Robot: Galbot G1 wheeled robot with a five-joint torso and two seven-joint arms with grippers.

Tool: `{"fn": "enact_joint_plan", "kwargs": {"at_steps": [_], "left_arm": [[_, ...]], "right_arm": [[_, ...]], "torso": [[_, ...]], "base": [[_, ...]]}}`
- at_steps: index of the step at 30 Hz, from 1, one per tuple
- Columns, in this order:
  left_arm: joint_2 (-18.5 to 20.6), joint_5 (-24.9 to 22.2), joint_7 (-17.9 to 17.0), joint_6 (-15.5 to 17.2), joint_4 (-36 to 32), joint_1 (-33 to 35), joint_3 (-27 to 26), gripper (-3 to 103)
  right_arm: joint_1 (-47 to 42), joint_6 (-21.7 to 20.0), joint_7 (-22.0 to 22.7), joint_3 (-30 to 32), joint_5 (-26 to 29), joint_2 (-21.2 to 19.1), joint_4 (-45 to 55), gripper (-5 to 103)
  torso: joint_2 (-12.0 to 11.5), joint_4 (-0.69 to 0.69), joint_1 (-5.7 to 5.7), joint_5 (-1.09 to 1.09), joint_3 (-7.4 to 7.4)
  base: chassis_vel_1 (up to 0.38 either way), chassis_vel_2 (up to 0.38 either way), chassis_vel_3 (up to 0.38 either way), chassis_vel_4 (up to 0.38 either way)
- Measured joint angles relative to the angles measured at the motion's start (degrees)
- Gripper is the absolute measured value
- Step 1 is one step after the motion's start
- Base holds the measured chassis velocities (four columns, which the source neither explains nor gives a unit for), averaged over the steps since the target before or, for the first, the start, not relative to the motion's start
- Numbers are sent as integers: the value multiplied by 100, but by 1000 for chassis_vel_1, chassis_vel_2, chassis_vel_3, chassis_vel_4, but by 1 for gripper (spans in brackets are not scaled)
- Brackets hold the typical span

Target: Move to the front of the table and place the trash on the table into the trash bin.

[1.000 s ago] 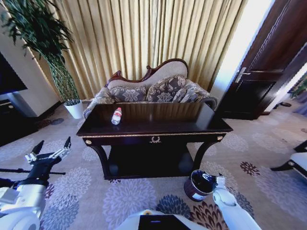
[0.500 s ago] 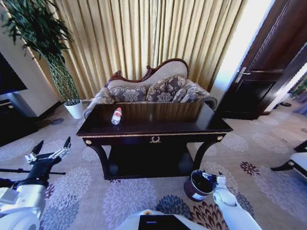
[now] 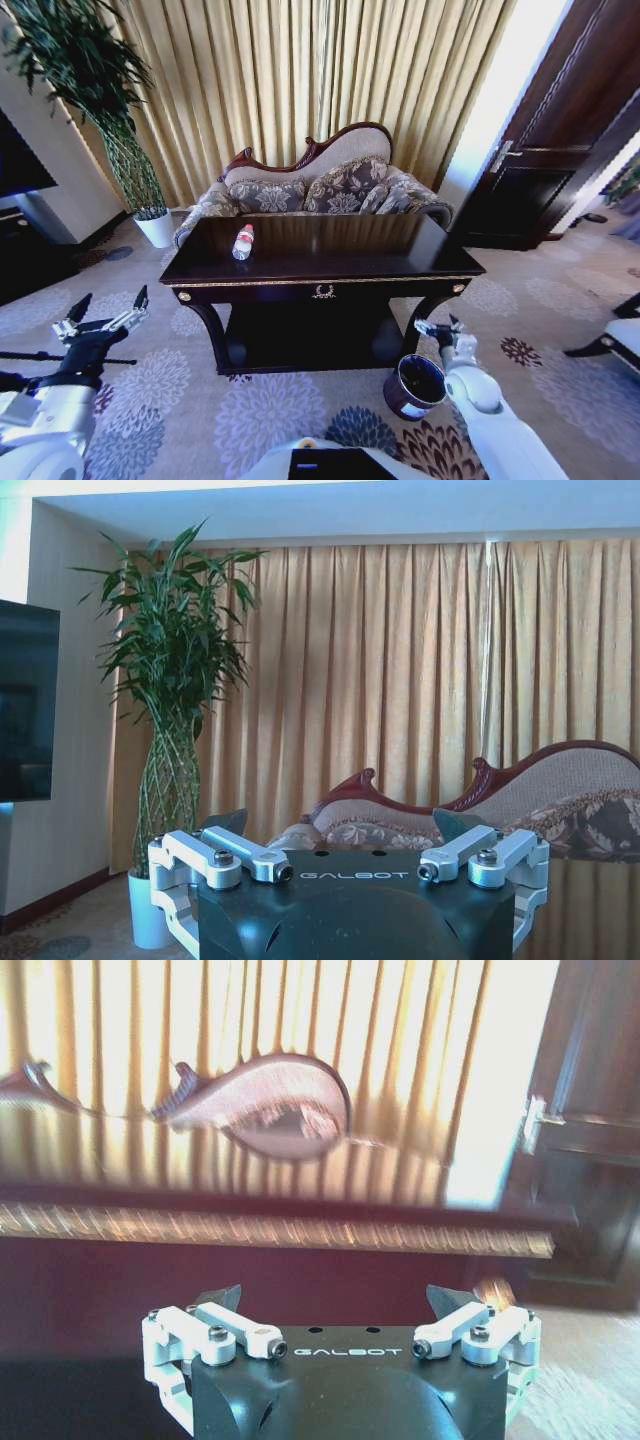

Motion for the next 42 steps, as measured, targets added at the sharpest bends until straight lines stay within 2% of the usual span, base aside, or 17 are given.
{"fn": "enact_joint_plan", "kwargs": {"at_steps": [5, 6, 10, 17, 25, 42], "left_arm": [[0, 1, 2, 8, 0, -30, 16, 100], [0, 1, 2, 8, 0, -30, 16, 100], [6, 1, 1, 16, 0, -34, 16, 100], [25, -7, -11, 20, 0, -28, -14, 100], [52, -17, -20, 30, 0, -50, -8, 100], [66, -20, -27, 40, 0, -38, -13, 100]], "right_arm": [[-386, -313, -3, 87, 320, 7, 1312, 100], [-386, -313, -3, 87, 320, 7, 1312, 100], [-748, -469, -27, 92, 357, 166, 2360, 100], [-1161, -677, 91, 189, 340, 331, 3190, 100], [-1730, -678, 78, 237, 216, 652, 3311, 100], [-1274, -669, 57, -81, 223, 663, 3256, 100]], "torso": [[0, -2, 0, 1, 0], [0, -2, 0, 1, 0], [0, -2, 0, 1, 0], [0, -1, 0, 0, 0], [1, -2, 0, 1, -1], [1, -1, 0, 1, 0]], "base": [[0, 0, 0, 0], [0, 0, 0, 0], [0, 0, 0, 0], [0, 0, 0, 0], [0, 0, 0, 0], [0, 0, 0, 0]]}}
